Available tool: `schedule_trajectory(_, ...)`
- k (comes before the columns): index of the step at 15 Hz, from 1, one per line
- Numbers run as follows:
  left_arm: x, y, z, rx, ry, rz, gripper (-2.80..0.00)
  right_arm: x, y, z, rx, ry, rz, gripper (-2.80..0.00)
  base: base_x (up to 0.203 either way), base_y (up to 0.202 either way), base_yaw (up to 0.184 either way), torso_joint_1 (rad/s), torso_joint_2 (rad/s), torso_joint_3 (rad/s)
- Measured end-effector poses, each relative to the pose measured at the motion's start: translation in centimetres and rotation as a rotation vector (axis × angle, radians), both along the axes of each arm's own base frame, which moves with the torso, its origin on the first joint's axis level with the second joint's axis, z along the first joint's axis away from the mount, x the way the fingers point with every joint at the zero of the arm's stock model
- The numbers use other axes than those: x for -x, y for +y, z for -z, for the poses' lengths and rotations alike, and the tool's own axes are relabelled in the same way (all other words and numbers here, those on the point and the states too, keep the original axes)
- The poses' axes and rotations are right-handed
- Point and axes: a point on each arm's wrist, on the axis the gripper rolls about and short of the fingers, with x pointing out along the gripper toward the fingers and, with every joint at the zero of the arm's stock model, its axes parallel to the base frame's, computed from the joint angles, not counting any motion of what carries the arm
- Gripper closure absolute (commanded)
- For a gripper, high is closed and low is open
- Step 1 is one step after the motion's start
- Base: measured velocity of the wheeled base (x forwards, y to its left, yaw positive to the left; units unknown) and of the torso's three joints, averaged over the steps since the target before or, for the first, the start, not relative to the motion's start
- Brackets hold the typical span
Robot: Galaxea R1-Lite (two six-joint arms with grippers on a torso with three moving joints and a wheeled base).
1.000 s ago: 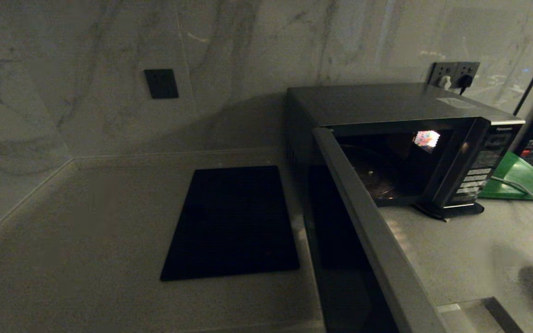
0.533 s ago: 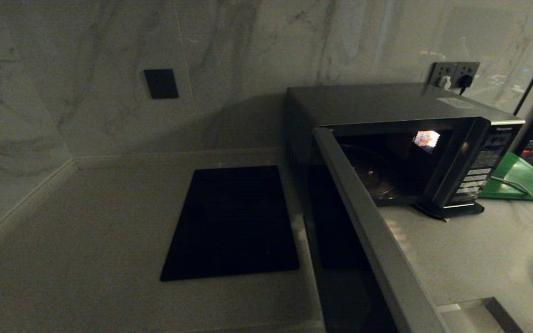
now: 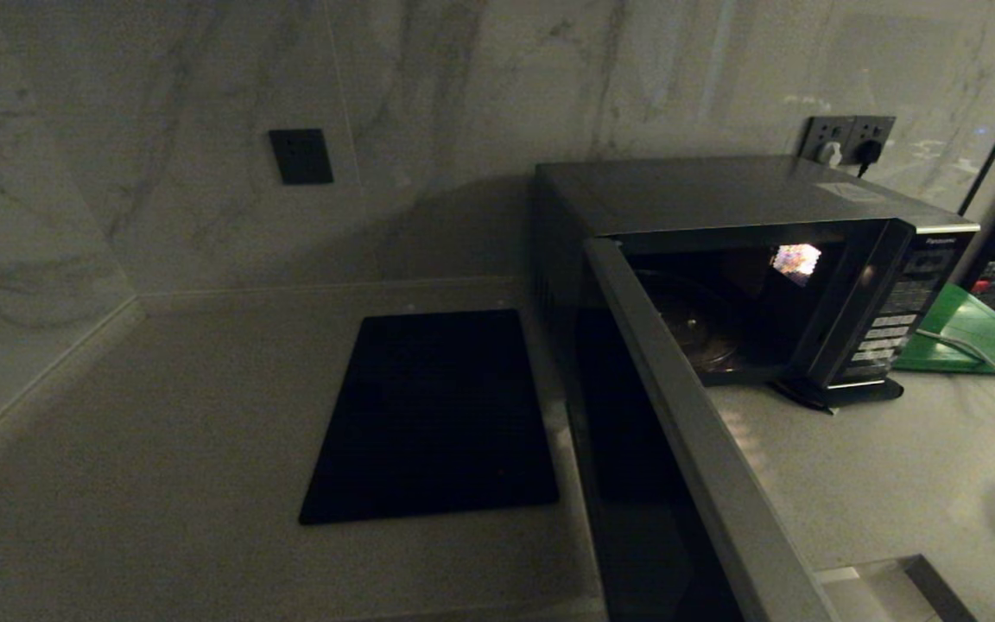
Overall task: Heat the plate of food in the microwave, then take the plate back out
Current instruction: Close the microwave oven
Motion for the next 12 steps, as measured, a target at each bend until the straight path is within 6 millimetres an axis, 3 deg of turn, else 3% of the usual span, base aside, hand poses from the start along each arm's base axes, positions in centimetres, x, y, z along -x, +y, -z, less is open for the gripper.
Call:
schedule_trajectory(3, 0.0, 0.0, 0.0, 0.000, 0.000, 0.000, 0.00, 0.5, 0.2, -0.6, 0.009, -0.014, 0.001, -2.80, 0.000, 0.000, 0.000, 0.000, 0.00, 0.000)
schedule_trajectory(6, 0.0, 0.0, 0.0, 0.000, 0.000, -0.001, 0.00, 1.2, 1.3, -2.7, 0.039, -0.074, -0.022, -2.80, 0.000, 0.000, 0.000, 0.000, 0.00, 0.000)
schedule_trajectory(9, 0.0, 0.0, 0.0, -0.001, 0.000, 0.000, 0.00, 2.7, 3.7, -6.8, 0.138, -0.154, -0.036, -2.80, 0.000, 0.000, 0.000, 0.000, 0.00, 0.000)
schedule_trajectory(12, 0.0, 0.0, 0.0, 0.000, -0.001, 0.000, 0.00, 4.5, 7.9, -11.5, 0.288, -0.232, -0.063, -2.80, 0.000, 0.000, 0.000, 0.000, 0.00, 0.000)
